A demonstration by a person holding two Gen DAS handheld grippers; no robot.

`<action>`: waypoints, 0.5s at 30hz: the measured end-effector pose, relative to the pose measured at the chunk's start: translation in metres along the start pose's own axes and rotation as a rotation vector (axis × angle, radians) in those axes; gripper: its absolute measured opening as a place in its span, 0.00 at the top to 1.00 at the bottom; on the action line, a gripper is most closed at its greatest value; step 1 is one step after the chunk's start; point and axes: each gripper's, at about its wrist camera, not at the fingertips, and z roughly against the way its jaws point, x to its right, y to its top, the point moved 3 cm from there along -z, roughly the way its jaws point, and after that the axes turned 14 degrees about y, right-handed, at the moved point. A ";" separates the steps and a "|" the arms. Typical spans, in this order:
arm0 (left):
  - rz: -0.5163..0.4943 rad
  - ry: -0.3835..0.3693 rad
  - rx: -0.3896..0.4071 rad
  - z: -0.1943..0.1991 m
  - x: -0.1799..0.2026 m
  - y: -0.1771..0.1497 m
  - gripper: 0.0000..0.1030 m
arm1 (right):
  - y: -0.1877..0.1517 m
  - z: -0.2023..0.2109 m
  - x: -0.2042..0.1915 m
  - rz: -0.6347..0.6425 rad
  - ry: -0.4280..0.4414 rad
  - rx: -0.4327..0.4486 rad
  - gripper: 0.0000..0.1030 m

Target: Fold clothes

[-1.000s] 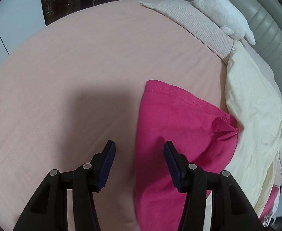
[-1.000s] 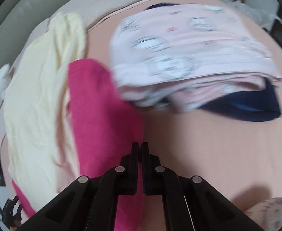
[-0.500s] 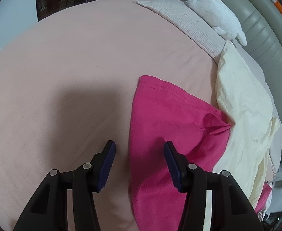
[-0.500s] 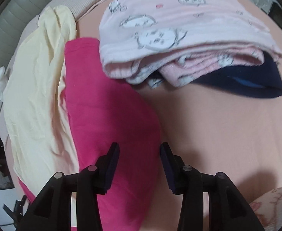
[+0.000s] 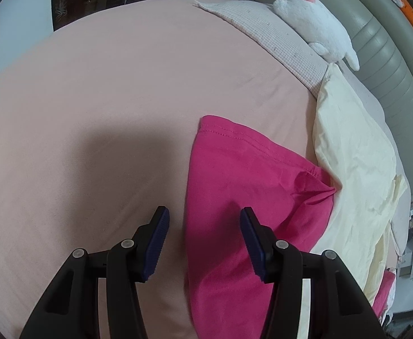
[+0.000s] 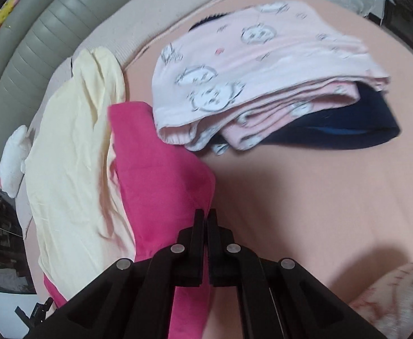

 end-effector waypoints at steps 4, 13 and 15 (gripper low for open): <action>-0.013 -0.006 0.002 0.001 0.004 0.000 0.52 | -0.013 0.041 0.001 0.022 0.032 0.044 1.00; 0.001 -0.022 0.002 0.004 -0.003 -0.003 0.52 | -0.057 -0.029 -0.229 0.446 0.164 0.019 1.00; 0.001 -0.027 0.001 0.002 -0.004 -0.003 0.52 | -0.093 -0.065 -0.257 0.557 0.182 -0.117 0.99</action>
